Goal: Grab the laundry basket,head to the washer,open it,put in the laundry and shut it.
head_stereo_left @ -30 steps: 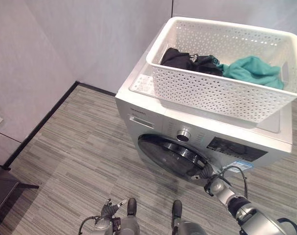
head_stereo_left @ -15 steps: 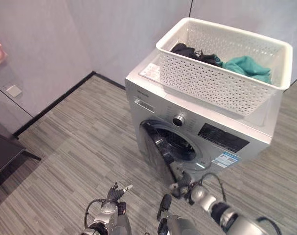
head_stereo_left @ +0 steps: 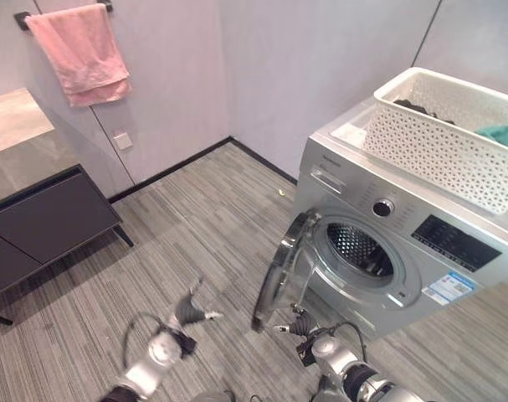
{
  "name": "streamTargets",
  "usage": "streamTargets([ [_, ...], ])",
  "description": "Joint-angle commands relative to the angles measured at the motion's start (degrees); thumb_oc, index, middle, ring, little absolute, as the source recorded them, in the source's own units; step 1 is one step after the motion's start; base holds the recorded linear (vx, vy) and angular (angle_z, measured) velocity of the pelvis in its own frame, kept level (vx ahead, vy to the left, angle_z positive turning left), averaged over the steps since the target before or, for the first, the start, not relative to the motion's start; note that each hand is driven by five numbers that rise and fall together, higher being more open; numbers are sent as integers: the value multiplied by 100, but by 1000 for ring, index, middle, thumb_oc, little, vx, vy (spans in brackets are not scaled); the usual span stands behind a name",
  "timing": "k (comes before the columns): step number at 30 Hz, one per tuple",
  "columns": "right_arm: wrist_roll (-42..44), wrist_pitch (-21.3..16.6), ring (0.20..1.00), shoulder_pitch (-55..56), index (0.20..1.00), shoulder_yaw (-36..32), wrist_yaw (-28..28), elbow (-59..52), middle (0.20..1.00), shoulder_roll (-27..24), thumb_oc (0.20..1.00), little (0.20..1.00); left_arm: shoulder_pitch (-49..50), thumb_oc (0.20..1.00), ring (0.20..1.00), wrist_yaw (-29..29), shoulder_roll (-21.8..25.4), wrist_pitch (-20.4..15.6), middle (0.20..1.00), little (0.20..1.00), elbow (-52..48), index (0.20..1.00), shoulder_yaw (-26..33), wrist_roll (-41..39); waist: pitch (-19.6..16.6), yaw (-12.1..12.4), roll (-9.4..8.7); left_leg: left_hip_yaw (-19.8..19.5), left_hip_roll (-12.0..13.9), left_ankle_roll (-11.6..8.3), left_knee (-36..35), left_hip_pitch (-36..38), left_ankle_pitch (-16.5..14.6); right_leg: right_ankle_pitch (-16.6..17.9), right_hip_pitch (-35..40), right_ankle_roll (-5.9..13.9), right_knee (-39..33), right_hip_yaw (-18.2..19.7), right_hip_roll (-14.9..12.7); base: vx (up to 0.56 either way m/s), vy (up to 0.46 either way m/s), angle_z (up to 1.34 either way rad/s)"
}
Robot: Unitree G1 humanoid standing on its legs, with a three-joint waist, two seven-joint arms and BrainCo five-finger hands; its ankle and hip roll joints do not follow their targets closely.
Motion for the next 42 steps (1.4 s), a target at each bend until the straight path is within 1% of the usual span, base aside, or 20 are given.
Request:
streamTargets([
  [1, -266, -88, 1000, -155, 1000, -15, -143, 90, 1000, -69, 1000, 1000, -675, 1000, 1000, 507, -174, -469, 1000, 1000, -780, 1000, 268, 973, 271, 4, 2, -183, 202, -73, 181, 254, -825, 303, -120, 426, -299, 277, -243, 59, -18, 16],
  [6, -444, 75, 1000, 274, 1000, -279, -34, 516, 1000, -169, 1000, 1000, -1355, 1000, 1000, 131, -140, -671, 1000, 1000, -2122, 1000, 459, 691, 154, -174, -63, -175, 249, -95, 111, 401, -874, 277, -128, 442, -196, 337, -206, 82, -39, -10],
  [7, -493, 133, 1000, 327, 1000, -358, -19, 615, 1000, -224, 1000, 1000, -1557, 1000, 1000, -64, -262, -695, 1000, 1000, -2240, 1000, 375, 363, 151, -251, -56, -175, 279, -99, 89, 446, -872, 257, -159, 437, -119, 376, -188, 81, -23, -16],
  [8, -550, 226, 1000, 412, 1000, -472, 18, 799, 1000, -341, 1000, 1000, -1873, 1000, 1000, -558, -568, -756, 1000, 1000, -2251, 1000, 85, -560, 137, -422, -13, -170, 345, -110, 30, 558, -863, 209, -218, 425, 36, 484, -146, 82, -23, -12],
  [9, -551, 227, 1000, 410, 1000, -483, 20, 797, 1000, -350, 1000, 1000, -1895, 1000, 1000, -575, -575, -760, 1000, 1000, -2236, 1000, 81, -588, 141, -411, -3, -169, 349, -110, 20, 564, -861, 198, -225, 425, 51, 486, -143, 93, -17, -8],
  [11, -612, 299, 1000, 464, 1000, -633, 109, 879, 1000, -511, 1000, 1000, -2248, 1000, 1000, -1319, -931, -636, 1000, 1000, -1922, 1000, -369, -1699, 124, -578, 98, -132, 448, -122, -71, 731, -873, 137, -238, 432, 158, 560, -50, 132, -11, -9],
  [12, -833, 361, 1000, 518, 1000, -628, 236, 949, 1000, -652, 1000, 1000, -2598, 1000, 1000, -2068, -1064, -483, 1000, 1000, -1431, 1000, -881, -2497, 33, -786, 147, -69, 478, -127, -248, 901, -835, 151, -280, 450, 175, 643, -4, 143, 0, -21],
  [14, -1005, 375, 1000, 622, 1000, -610, 347, 966, 1000, -740, 1000, 1000, -2781, 1000, 1000, -2424, -1146, -347, 1000, 1000, -972, 1000, -1178, -2832, -35, -897, 202, 7, 527, -140, -387, 1056, -822, 137, -265, 459, 177, 686, 63, 146, 10, -31],
  [17, -1356, 357, 1000, 670, 1000, -666, 617, 1210, 1000, -1067, 1000, 1000, -3354, 1000, 1000, -3522, -1160, 183, 1000, 1000, 724, 1000, -2266, -2621, -103, -1233, 345, 126, 655, -197, -643, 1298, -749, 96, -333, 475, 251, 824, 258, 130, -13, -26],
  [21, -1525, 339, 1000, 619, 1000, -575, 801, 1170, 1000, -1276, 1000, 1000, -3662, 1000, 1000, -4034, -893, 249, 1000, 1000, 1550, 1000, -2908, -2094, -96, -1461, 401, 298, 681, -217, -795, 1367, -675, 93, -588, 485, 366, 992, 368, 33, 5, -28],
  [22, -1540, 340, 1000, 568, 1000, -498, 845, 1137, 1000, -1343, 1000, 1000, -3706, 1000, 1000, -3977, -1057, 177, 1000, 1000, 2452, 1000, -3056, -1034, -33, -1546, 416, 391, 726, -227, -844, 1421, -670, 46, -688, 475, 445, 1090, 472, 26, -2, -27],
  [23, -1539, 340, 1000, 566, 1000, -500, 846, 1137, 1000, -1344, 1000, 1000, -3709, 1000, 1000, -3971, -1070, 164, 1000, 1000, 2473, 1000, -3056, -1025, -43, -1543, 400, 390, 705, -226, -850, 1405, -650, 64, -705, 474, 435, 1101, 455, -12, -4, -29],
  [26, -1489, 370, 1000, 421, 1000, -329, 837, 1066, 1000, -1367, 1000, 1000, -3765, 1000, 1000, -3281, -1855, 293, 1000, 1000, 4957, 1000, -2681, 837, 171, -1714, 309, 505, 762, -248, -851, 1285, -586, 41, -1047, 410, 530, 1306, 599, -75, -2, -26],
  [30, -1391, 292, 1000, 407, 1000, -311, 717, 899, 1000, -1364, 1000, 1000, -4059, 1000, 1000, -2495, -1783, 474, 1000, 1000, 5765, 1000, -2000, 1082, 365, -1754, 181, 535, 830, -286, -769, 1082, -526, 73, -1275, 358, 532, 1396, 695, -115, -39, -26],
  [31, -1281, 171, 1000, 393, 1000, -289, 605, 703, 1000, -1350, 1000, 1000, -4415, 1000, 1000, -1752, -1468, 606, 1000, 1000, 6036, 1000, -1376, 1041, 558, -1725, 71, 519, 872, -314, -691, 915, -483, 100, -1391, 319, 523, 1417, 750, -146, -65, 0],
  [34, -1204, 105, 1000, 342, 1000, -256, 497, 496, 1000, -1356, 1000, 1000, -4486, 1000, 1000, -1480, -1205, 659, 1000, 1000, 6212, 1000, -1005, 923, 717, -1742, -71, 492, 894, -344, -666, 744, -391, 147, -1502, 298, 487, 1429, 774, -108, -61, 0],
  [37, -1201, 20, 1000, 573, 1000, -223, 410, 154, 1000, -1400, 1000, 1000, -4854, 1000, 1000, -922, -448, 665, 1000, 1000, 6321, 1000, -531, 625, 903, -1711, -272, 481, 991, -408, -721, 595, -281, 206, -1587, 277, 420, 1388, 814, -54, -77, 2],
  [38, -1201, 20, 1000, 573, 1000, -222, 410, 153, 1000, -1398, 1000, 1000, -4853, 1000, 1000, -922, -446, 666, 1000, 1000, 6320, 1000, -531, 625, 898, -1717, -275, 476, 988, -407, -720, 587, -279, 207, -1591, 277, 420, 1385, 809, -45, -92, -1],
  [40, -1214, -42, 1000, 645, 1000, -86, 238, 48, 1000, -1396, 1000, 1000, -5076, 1000, 1000, -282, -109, 652, 1000, 1000, 6125, 1000, -320, 439, 1033, -1663, -378, 385, 1037, -462, -786, 398, -157, 236, -1660, 269, 351, 1343, 812, -62, -90, 15],
  [42, -1193, -54, 1000, 626, 1000, -66, 196, 58, 1000, -1391, 1000, 1000, -5112, 1000, 1000, -199, -61, 640, 1000, 1000, 6106, 1000, -320, 401, 1047, -1665, -390, 359, 1043, -475, -804, 345, -123, 243, -1686, 265, 341, 1328, 803, -33, -53, 31],
])
